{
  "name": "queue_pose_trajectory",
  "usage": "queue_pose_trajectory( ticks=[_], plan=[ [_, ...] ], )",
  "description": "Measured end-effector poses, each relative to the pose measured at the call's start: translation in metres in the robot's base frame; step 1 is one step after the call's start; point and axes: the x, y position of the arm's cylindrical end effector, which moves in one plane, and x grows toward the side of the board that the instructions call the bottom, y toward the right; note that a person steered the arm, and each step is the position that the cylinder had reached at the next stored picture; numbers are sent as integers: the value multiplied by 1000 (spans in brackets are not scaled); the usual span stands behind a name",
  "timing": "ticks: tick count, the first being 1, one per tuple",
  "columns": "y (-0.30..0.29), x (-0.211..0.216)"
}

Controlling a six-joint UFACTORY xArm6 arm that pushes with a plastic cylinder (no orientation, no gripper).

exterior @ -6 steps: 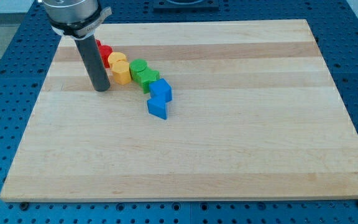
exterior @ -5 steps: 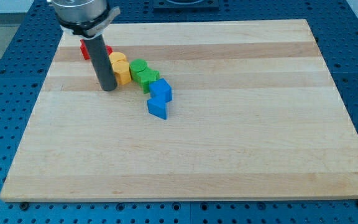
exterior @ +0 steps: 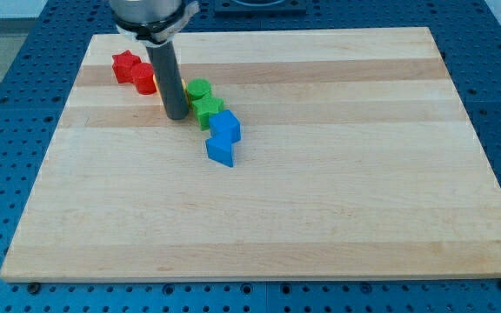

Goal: Push the blue cubes towards center of the board

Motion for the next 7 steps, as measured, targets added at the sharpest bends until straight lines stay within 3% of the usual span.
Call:
queue_pose_trajectory(
  ticks=[4,7],
  plan=[
    [33,50],
    [42,59]
  ],
)
